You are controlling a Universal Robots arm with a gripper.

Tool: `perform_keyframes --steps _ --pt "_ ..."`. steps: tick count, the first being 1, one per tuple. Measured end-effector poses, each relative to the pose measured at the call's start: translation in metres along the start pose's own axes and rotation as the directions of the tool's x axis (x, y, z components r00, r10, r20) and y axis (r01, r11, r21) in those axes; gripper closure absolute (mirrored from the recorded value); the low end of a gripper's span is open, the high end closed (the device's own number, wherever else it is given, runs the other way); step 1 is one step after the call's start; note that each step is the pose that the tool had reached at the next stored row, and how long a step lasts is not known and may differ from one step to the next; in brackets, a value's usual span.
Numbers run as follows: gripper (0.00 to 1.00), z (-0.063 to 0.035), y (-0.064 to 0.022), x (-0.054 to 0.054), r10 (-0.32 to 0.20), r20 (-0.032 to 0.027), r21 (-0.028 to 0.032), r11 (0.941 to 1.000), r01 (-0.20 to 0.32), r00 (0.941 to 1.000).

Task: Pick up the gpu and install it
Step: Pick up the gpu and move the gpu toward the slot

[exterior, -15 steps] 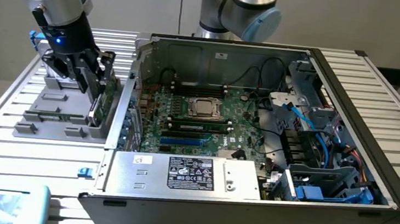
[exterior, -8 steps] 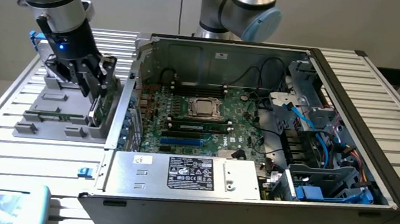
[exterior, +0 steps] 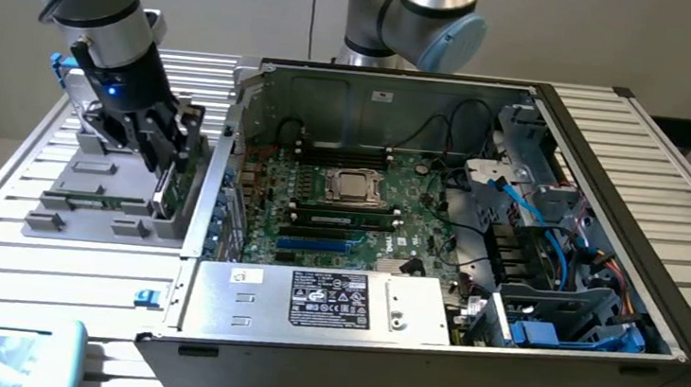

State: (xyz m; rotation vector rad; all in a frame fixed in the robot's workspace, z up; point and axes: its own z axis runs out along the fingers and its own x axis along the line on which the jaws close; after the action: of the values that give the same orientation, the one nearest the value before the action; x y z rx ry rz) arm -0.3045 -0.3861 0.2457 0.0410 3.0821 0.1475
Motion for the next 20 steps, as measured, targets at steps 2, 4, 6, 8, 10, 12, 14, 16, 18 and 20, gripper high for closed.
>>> perform_keyframes --steps 2,4,6,8,10,12,14,16,18,20 --pt "0.54 0.0026 -0.0002 0.0 0.0 0.0008 -0.0053 1.0 0.0 1.0" --pt "0.54 0.0057 -0.0005 0.0 0.0 0.0012 -0.0088 1.0 0.0 1.0" --pt "0.54 0.0083 -0.0008 0.0 0.0 0.0018 -0.0129 0.9999 0.0 1.0" --pt "0.54 0.0104 -0.0011 0.0 0.001 0.002 -0.0192 0.9998 -0.001 1.0" --pt "0.54 0.0131 -0.0012 0.0 0.001 0.0029 -0.0223 0.9997 -0.001 1.0" --pt "0.54 0.0161 -0.0016 0.0 0.001 0.0034 -0.0234 0.9997 -0.001 1.0" --pt "0.54 0.018 -0.0017 0.0 0.001 0.0035 -0.0235 0.9997 -0.001 1.0" --pt "0.54 0.0187 -0.0018 -0.001 0.001 0.0033 -0.0234 0.9997 -0.001 1.0" --pt "0.54 0.0193 -0.0018 -0.002 0.002 0.0035 -0.0234 0.9997 -0.002 1.0" --pt "0.54 0.0198 -0.0019 -0.002 0.003 0.0035 -0.0233 0.9997 -0.003 1.0"
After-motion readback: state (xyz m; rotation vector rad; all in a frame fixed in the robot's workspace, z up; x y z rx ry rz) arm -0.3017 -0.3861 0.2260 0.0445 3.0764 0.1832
